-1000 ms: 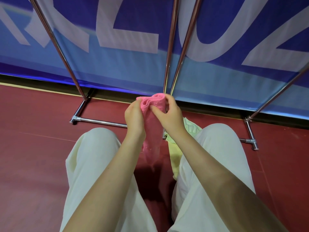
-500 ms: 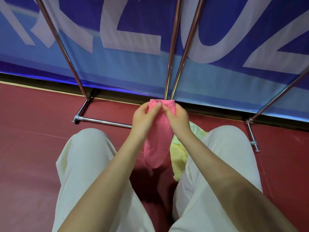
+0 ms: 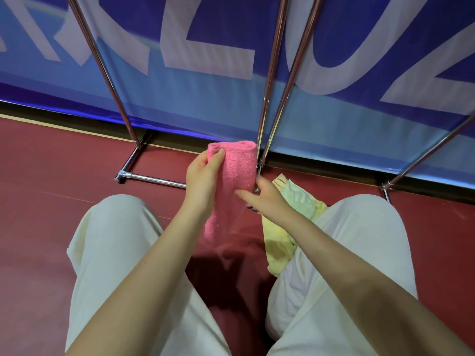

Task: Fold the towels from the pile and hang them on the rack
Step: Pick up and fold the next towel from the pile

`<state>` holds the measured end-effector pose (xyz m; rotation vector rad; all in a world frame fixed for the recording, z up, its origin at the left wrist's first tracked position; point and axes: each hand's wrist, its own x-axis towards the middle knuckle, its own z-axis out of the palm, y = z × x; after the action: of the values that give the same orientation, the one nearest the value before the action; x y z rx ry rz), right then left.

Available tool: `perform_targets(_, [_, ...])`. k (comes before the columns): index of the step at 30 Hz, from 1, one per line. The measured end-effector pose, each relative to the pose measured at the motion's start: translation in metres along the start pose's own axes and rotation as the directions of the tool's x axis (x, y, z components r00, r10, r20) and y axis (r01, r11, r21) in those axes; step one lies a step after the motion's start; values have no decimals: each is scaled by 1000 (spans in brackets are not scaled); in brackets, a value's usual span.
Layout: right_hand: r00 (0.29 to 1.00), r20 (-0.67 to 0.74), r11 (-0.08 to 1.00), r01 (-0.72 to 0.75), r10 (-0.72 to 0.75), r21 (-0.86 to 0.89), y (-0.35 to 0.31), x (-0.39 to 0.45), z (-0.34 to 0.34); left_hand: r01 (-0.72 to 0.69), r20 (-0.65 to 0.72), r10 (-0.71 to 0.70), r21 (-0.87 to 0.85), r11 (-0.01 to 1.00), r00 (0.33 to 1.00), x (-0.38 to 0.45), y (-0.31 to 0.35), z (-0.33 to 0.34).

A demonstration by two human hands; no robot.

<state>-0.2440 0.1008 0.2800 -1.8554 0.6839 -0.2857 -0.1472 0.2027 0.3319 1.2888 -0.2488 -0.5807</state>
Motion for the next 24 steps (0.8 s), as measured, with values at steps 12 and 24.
perform_targets(12, [984, 143, 986, -81, 102, -144, 18, 8, 42, -43, -61, 36, -116, 992, 998, 7, 22, -21])
perform_targets(24, [998, -64, 998, -15, 19, 59, 0, 9, 22, 77, -398, -211, -327, 942, 893, 45, 17, -67])
